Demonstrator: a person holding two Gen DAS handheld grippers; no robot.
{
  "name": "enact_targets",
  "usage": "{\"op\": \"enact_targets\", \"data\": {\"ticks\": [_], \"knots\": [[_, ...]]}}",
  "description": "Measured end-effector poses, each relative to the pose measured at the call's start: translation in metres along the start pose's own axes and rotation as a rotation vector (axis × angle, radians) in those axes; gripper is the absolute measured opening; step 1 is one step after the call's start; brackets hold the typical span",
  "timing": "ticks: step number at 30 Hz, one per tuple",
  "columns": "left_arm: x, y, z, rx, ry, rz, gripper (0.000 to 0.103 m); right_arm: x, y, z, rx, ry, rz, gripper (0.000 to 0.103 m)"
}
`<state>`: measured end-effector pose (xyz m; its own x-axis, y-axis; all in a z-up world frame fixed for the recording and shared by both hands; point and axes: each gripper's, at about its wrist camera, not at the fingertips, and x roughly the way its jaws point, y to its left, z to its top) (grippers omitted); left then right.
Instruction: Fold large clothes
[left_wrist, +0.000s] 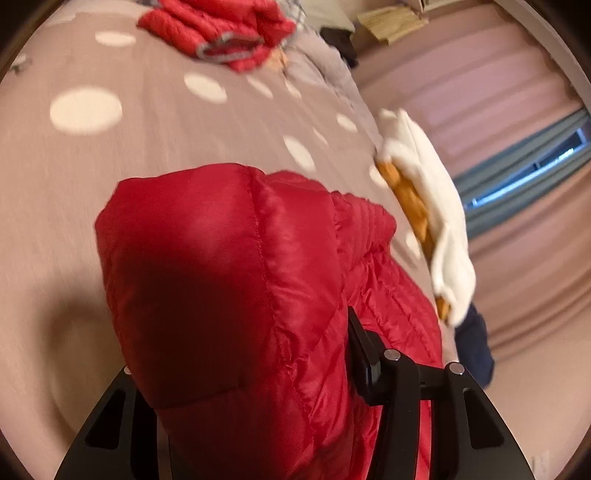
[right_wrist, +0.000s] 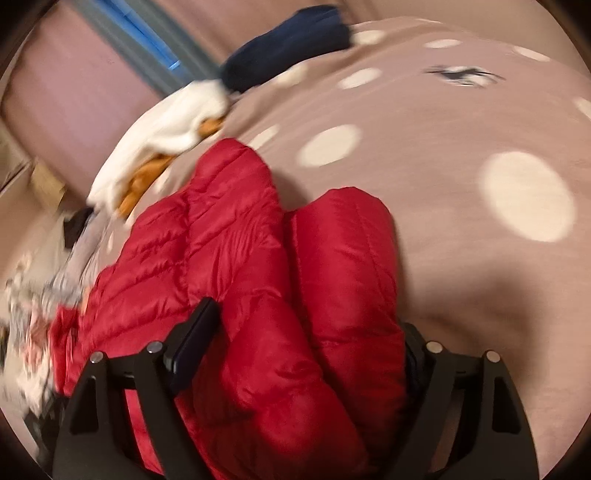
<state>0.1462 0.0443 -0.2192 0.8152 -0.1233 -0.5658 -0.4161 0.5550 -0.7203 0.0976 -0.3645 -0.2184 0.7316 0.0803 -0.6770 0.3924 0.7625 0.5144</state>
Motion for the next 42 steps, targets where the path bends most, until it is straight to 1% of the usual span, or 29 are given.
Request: {"op": "enact_targets", "data": {"ticks": [3, 5, 7, 8, 9, 10, 11, 12, 13, 14, 15, 17, 19, 20, 22, 23, 24, 25, 27, 30, 34, 36, 38, 39, 42], "knots": [[0.003, 0.011, 0.009, -0.011, -0.003, 0.008, 0.051, 0.005, 0.018, -0.007, -0.023, 0.004, 0.000, 0.082], [0.002, 0.016, 0.008, -0.034, 0.002, 0.002, 0.051, -0.001, 0.024, -0.012, -0.032, -0.007, -0.013, 0.079], [-0.005, 0.013, 0.004, 0.006, -0.018, 0.011, 0.050, -0.017, 0.026, -0.016, -0.069, -0.051, -0.035, 0.074], [-0.005, 0.005, 0.002, 0.034, -0.033, 0.015, 0.048, -0.025, 0.027, -0.018, -0.099, -0.080, -0.052, 0.067], [-0.008, -0.002, 0.001, 0.062, -0.050, 0.016, 0.047, -0.032, 0.028, -0.020, -0.129, -0.098, -0.067, 0.056], [-0.013, -0.009, -0.003, 0.088, -0.071, 0.007, 0.046, -0.036, 0.029, -0.020, -0.165, -0.105, -0.076, 0.048], [-0.017, -0.015, -0.002, 0.114, -0.093, -0.009, 0.046, -0.035, 0.032, -0.022, -0.221, -0.084, -0.080, 0.041], [-0.020, -0.023, -0.003, 0.149, -0.114, -0.030, 0.046, -0.031, 0.030, -0.022, -0.237, -0.065, -0.099, 0.040], [-0.024, -0.029, -0.003, 0.181, -0.130, -0.049, 0.046, -0.025, 0.027, -0.021, -0.229, -0.050, -0.113, 0.040], [-0.027, -0.036, -0.004, 0.218, -0.145, -0.067, 0.046, -0.017, 0.021, -0.020, -0.188, -0.029, -0.112, 0.041], [-0.033, -0.045, -0.006, 0.265, -0.155, -0.089, 0.046, -0.010, 0.011, -0.018, -0.113, -0.009, -0.090, 0.041], [-0.048, -0.063, -0.014, 0.372, -0.175, -0.164, 0.046, -0.005, 0.000, -0.016, -0.035, 0.001, -0.065, 0.043], [-0.061, -0.074, -0.020, 0.416, -0.184, -0.222, 0.046, -0.001, -0.004, -0.016, -0.007, 0.008, -0.058, 0.043], [-0.065, -0.079, -0.023, 0.402, -0.172, -0.267, 0.046, 0.000, -0.002, -0.015, -0.023, 0.008, -0.068, 0.043], [-0.068, -0.089, -0.028, 0.358, -0.119, -0.353, 0.046, 0.001, 0.004, -0.020, -0.052, 0.003, -0.090, 0.043], [-0.068, -0.094, -0.030, 0.358, -0.099, -0.380, 0.046, 0.003, 0.007, -0.020, -0.067, 0.002, -0.103, 0.043], [-0.069, -0.100, -0.035, 0.372, -0.078, -0.410, 0.046, 0.003, 0.008, -0.021, -0.070, 0.001, -0.108, 0.043], [-0.070, -0.109, -0.044, 0.409, -0.059, -0.434, 0.046, 0.002, 0.007, -0.021, -0.060, 0.001, -0.104, 0.043], [-0.068, -0.123, -0.065, 0.489, -0.036, -0.453, 0.046, 0.002, 0.001, -0.019, -0.024, 0.002, -0.081, 0.043], [-0.063, -0.128, -0.094, 0.584, 0.006, -0.442, 0.046, -0.001, -0.005, -0.016, 0.017, 0.010, -0.049, 0.043], [-0.056, -0.130, -0.115, 0.647, 0.073, -0.427, 0.046, -0.006, -0.010, -0.015, 0.066, 0.013, -0.020, 0.042], [-0.054, -0.134, -0.124, 0.702, 0.073, -0.410, 0.046, -0.013, -0.013, -0.014, 0.085, 0.013, -0.018, 0.042], [-0.050, -0.139, -0.128, 0.727, 0.084, -0.389, 0.046, -0.024, -0.011, -0.014, 0.074, -0.002, -0.036, 0.044], [-0.048, -0.140, -0.131, 0.730, 0.096, -0.379, 0.046, -0.033, -0.009, -0.015, 0.051, -0.026, -0.062, 0.044], [-0.039, -0.142, -0.134, 0.727, 0.136, -0.365, 0.046, -0.056, -0.004, -0.019, -0.001, -0.087, -0.106, 0.044]]}}
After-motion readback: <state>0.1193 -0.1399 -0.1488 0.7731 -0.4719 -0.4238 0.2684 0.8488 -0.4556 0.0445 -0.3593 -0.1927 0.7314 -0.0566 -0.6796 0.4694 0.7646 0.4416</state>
